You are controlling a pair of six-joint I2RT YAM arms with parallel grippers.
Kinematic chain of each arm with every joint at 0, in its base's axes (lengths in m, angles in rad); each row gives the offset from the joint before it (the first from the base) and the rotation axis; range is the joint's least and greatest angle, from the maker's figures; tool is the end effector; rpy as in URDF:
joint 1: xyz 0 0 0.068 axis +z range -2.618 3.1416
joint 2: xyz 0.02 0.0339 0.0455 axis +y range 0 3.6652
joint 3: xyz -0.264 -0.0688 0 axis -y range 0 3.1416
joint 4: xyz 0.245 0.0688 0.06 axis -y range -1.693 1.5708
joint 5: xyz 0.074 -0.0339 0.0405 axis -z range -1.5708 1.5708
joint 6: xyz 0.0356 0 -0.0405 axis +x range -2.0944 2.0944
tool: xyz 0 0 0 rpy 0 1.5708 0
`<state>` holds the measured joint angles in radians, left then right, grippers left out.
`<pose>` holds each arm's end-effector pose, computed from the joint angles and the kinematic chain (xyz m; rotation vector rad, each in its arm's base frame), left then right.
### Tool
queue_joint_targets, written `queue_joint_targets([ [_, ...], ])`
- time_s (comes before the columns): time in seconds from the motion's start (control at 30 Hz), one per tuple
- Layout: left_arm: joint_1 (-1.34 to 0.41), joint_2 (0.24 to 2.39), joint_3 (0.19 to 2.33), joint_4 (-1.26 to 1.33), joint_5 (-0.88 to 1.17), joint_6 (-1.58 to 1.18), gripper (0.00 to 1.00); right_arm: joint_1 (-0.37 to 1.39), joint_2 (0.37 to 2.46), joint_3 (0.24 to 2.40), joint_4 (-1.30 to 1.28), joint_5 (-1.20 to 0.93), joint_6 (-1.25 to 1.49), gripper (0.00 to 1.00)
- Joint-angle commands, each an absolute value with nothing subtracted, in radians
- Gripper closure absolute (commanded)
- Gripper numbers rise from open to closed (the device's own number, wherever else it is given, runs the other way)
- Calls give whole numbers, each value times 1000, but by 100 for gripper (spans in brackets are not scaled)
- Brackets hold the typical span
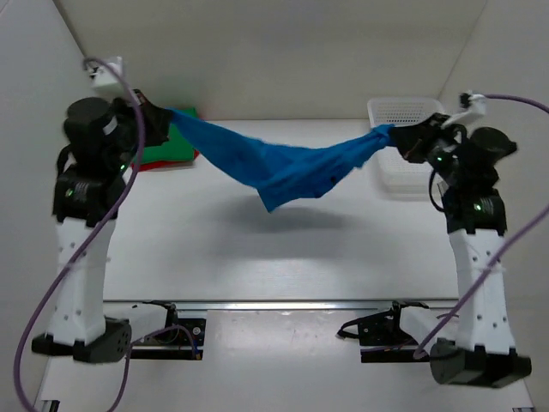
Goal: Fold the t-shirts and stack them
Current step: Flatten out the tshirt
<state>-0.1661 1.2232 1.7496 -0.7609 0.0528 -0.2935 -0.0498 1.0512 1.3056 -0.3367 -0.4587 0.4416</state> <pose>0.2150 -0.0379 0.5112 -0.0780 1.8191 -0.3741 0.2170 0.0050 0.4537 0.0573 1.6876 0.6739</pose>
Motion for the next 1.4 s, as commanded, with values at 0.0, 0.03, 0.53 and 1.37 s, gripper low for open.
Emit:
queue_joint_targets([
  [0.0, -176, 1113, 1822, -858, -38, -273, 100, -110, 913, 1345, -256, -486, 500, 100],
  [0.03, -186, 1076, 1816, -841, -63, -279, 100, -138, 873, 1342, -253, -483, 500, 100],
  [0.53, -198, 1068, 1757, -812, -155, -236, 100, -103, 833, 1378, -269, -471, 494, 100],
  [1.37, -531, 1137, 855, -459, 199, -509, 56, 80, 1525, 1339, -385, -420, 296, 100],
])
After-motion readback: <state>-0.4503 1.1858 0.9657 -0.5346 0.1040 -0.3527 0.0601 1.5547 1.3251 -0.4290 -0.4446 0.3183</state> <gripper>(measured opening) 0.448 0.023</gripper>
